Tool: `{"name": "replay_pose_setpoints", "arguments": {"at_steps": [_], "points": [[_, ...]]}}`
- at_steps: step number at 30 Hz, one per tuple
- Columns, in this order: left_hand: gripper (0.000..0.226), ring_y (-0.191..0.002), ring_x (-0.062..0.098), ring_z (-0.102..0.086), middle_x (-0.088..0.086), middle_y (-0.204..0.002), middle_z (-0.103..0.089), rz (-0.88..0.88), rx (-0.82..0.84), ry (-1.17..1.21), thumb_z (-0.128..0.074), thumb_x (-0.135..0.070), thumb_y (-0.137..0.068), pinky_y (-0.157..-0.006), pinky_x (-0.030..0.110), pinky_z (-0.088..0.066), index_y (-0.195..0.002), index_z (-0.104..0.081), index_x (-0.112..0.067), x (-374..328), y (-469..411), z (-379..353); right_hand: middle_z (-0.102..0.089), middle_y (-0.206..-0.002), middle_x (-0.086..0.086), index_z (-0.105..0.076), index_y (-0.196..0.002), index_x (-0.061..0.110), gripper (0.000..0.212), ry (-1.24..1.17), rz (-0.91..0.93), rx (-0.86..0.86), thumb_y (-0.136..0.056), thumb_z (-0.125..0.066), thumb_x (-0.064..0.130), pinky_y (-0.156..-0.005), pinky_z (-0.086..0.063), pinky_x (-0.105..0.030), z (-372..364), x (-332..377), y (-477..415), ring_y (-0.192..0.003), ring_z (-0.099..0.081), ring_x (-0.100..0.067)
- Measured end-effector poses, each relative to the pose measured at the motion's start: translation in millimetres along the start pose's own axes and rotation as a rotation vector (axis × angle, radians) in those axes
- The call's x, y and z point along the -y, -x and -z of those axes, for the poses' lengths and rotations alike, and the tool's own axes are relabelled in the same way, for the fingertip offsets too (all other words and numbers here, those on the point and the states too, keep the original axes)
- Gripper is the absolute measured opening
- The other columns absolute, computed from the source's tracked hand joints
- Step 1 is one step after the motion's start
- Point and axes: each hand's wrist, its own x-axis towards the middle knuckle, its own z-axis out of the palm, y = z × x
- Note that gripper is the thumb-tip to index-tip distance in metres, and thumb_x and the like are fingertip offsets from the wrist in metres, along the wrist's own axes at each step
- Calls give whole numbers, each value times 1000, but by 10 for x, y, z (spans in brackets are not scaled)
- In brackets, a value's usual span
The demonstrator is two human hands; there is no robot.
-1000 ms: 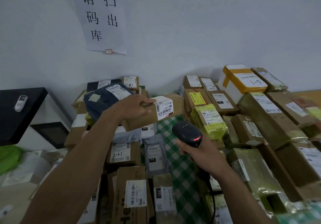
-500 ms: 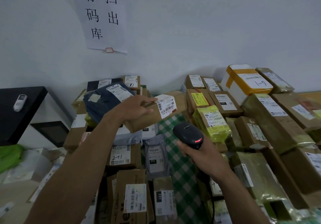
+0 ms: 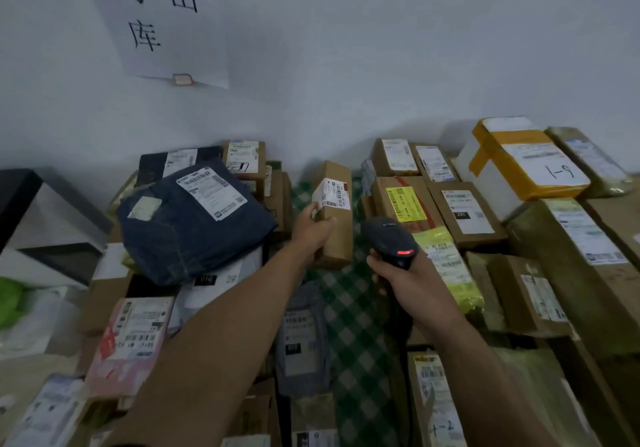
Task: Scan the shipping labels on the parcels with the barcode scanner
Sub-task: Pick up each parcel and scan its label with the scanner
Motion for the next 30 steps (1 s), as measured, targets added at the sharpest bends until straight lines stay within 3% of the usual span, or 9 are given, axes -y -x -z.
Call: {"name": "replay_pose_setpoints", "arguments": {"at_steps": [3, 6, 9, 11, 17, 20, 22, 28, 30], "points": [[62, -125, 23, -61, -2, -146, -58, 67, 6, 69, -70, -21, -97, -101, 47, -56, -154, -45, -28, 206, -445, -167, -72, -88, -2, -67, -118, 22, 24, 31, 0, 4, -96, -74, 18, -60, -53, -16, -10, 39, -260, -69, -66, -3], [50, -107, 19, -64, -4, -129, -64, 114, 36, 173, -67, -20, -101, -81, 37, -60, -148, -50, -26, 297, -691, -293, -76, -94, -1, -67, -119, 28, 25, 72, -12, 3, -96, -75, 25, -66, -51, -21, 21, 31, -496, -78, -70, -7], [52, -118, 26, -63, 6, -140, -63, 149, 32, 203, -68, -20, -100, -96, 47, -58, -149, -50, -25, 444, -937, -426, -76, -96, 0, -66, -120, 32, 27, 55, -29, -2, -95, -75, 27, -67, -51, -22, 33, -33, -691, -82, -72, -11], [53, -127, 28, -59, 8, -147, -58, 159, 24, 141, -64, -20, -103, -103, 43, -53, -153, -46, -24, 547, -1013, -495, -75, -90, 0, -66, -117, 33, 26, 59, -35, -8, -95, -76, 27, -69, -53, -25, 21, -92, -808, -77, -70, -10], [76, -113, 20, -61, -4, -133, -61, 175, 20, 53, -74, -16, -86, -67, 22, -53, -152, -41, -35, 939, -849, -618, -74, -84, 5, -65, -120, 32, 30, 49, -76, -19, -93, -77, 33, -74, -57, -32, -55, -269, -1042, -75, -70, -9], [67, -109, 19, -65, 0, -130, -67, 165, -30, 85, -72, -19, -86, -88, 36, -58, -148, -49, -33, 1057, -845, -736, -76, -84, 7, -67, -115, 37, 27, 72, -96, -27, -91, -78, 41, -79, -60, -38, -78, -351, -1131, -82, -74, -14], [61, -109, 16, -66, -2, -129, -69, 147, -35, 110, -71, -18, -89, -98, 40, -57, -147, -54, -30, 1043, -868, -766, -75, -82, 6, -68, -113, 35, 22, 36, -105, -47, -92, -77, 37, -73, -57, -32, -102, -376, -1149, -79, -72, -11], [47, -107, 10, -57, -9, -116, -58, 62, -112, 111, -70, -11, -95, -88, 21, -46, -141, -59, -14, 703, -1068, -817, -76, -83, 6, -67, -117, 33, 27, 18, -95, -62, -92, -77, 37, -76, -59, -31, -124, -399, -1172, -78, -73, -10], [42, -107, 15, -63, -7, -119, -64, 67, -46, 77, -67, -15, -93, -96, 27, -50, -135, -63, -13, 597, -1119, -843, -76, -85, 7, -67, -117, 34, 27, 13, -81, -55, -93, -77, 38, -77, -59, -32, -114, -388, -1162, -81, -74, -11]]}}
